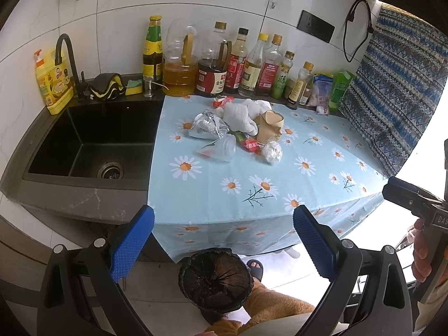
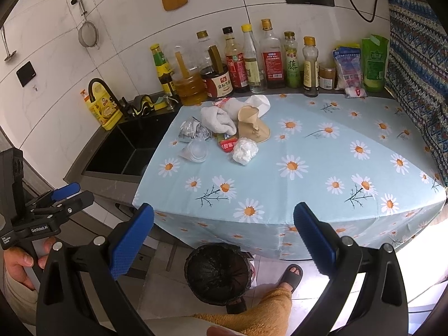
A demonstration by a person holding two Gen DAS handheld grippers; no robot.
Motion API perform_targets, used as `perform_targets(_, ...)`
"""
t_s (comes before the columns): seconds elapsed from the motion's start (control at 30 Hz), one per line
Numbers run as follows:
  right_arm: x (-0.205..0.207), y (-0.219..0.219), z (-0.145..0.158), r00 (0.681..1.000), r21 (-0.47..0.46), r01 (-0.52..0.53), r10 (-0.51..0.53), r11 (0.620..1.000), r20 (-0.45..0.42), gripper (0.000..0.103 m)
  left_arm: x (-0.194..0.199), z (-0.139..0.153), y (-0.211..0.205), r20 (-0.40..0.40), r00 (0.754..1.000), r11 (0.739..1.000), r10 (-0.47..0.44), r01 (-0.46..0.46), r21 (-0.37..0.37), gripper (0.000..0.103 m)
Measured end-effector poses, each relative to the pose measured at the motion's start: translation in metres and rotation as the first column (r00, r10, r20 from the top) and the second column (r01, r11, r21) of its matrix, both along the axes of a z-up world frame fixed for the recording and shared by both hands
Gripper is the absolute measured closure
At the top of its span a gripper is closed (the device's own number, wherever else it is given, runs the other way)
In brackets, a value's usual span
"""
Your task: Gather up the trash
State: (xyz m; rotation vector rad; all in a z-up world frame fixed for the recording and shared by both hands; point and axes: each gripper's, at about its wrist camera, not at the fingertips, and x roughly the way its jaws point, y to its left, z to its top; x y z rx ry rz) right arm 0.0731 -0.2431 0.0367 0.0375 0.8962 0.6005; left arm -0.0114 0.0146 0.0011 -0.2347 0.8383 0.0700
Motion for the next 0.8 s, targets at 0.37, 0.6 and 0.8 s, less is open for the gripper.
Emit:
perform_targets(0.37, 0.001, 0.004, 0.003, 1.000, 0.051, 0.003, -0.002, 0.999, -0.010, 0.004, 0.008, -0.004, 0.007, -0.010, 1.000, 1.000, -0.009, 0.009, -0.005, 0.007)
perform_targets(0.6, 0.028, 0.010, -0.013, 0.996, 0.031, -0.027, 0.030, 0.999, -0.087, 0.004, 0.029, -0.013, 0.011, -0.030, 0.999, 1.000, 0.012, -0.013, -0.008, 0.007)
perform_targets(0.8, 0.070, 0.023, -0.035, 0.987, 0.020, -0.065, 0.067, 0.998, -0.146, 0.004, 0.060, -0.028, 0.017, -0.072, 0.996, 0.999, 0.044, -0.044, -0.005, 0.007)
